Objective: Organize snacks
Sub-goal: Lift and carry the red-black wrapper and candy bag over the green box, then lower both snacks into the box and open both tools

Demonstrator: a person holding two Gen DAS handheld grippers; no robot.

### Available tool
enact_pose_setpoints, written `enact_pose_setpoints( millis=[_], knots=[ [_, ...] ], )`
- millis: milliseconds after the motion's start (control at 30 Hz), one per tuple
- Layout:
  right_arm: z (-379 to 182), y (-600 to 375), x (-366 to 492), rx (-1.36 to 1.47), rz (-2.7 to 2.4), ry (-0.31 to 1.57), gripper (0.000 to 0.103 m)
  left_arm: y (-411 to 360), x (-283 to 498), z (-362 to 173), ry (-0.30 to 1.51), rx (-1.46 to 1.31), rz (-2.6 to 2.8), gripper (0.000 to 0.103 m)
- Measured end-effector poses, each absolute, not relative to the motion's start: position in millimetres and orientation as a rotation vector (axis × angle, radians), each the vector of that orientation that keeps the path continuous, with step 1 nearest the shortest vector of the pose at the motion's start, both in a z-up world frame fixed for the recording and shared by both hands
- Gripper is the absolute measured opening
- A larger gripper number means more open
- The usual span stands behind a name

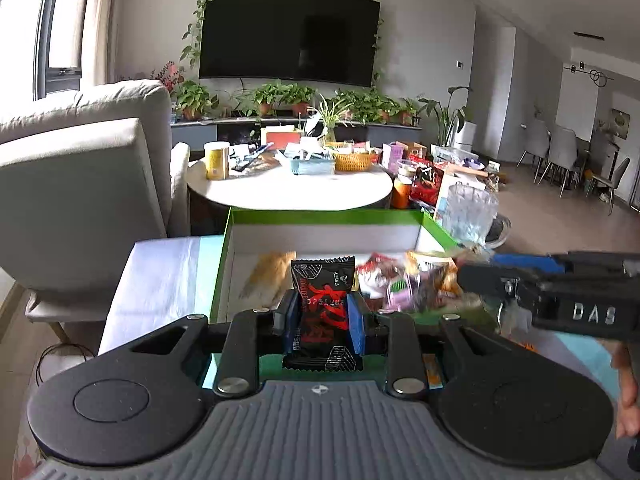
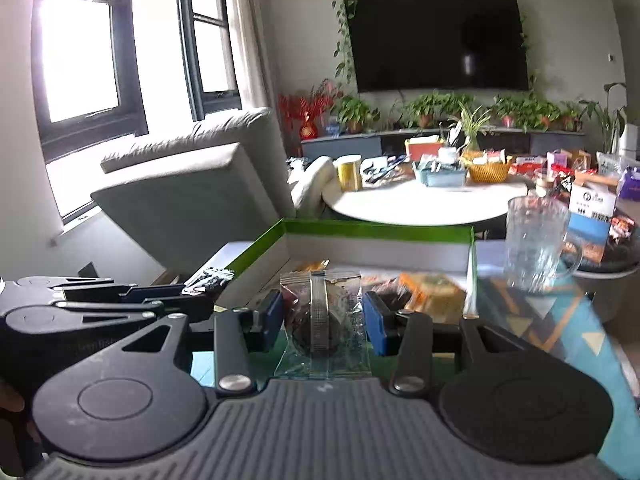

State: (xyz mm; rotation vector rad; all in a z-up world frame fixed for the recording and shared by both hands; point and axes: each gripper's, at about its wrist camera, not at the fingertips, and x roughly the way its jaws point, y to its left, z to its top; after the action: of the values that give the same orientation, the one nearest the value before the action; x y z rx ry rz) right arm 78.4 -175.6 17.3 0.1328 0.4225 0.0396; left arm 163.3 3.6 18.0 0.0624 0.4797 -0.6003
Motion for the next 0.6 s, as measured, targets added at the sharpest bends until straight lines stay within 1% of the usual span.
enact_pose_setpoints(
  millis=[133,600],
  knots=[
    [12.0,-187.8,87.5,0.144,0.013,0.435,0.039,-8.5,175.3,20.5,0.464,0.081,-0.606,0.025],
    [-6.1,-203.8,135.3,0.183,-0.026,0.489,0.039,-35.0,218.6,1.1,0.530,0.086,-0.608,0.025]
  ],
)
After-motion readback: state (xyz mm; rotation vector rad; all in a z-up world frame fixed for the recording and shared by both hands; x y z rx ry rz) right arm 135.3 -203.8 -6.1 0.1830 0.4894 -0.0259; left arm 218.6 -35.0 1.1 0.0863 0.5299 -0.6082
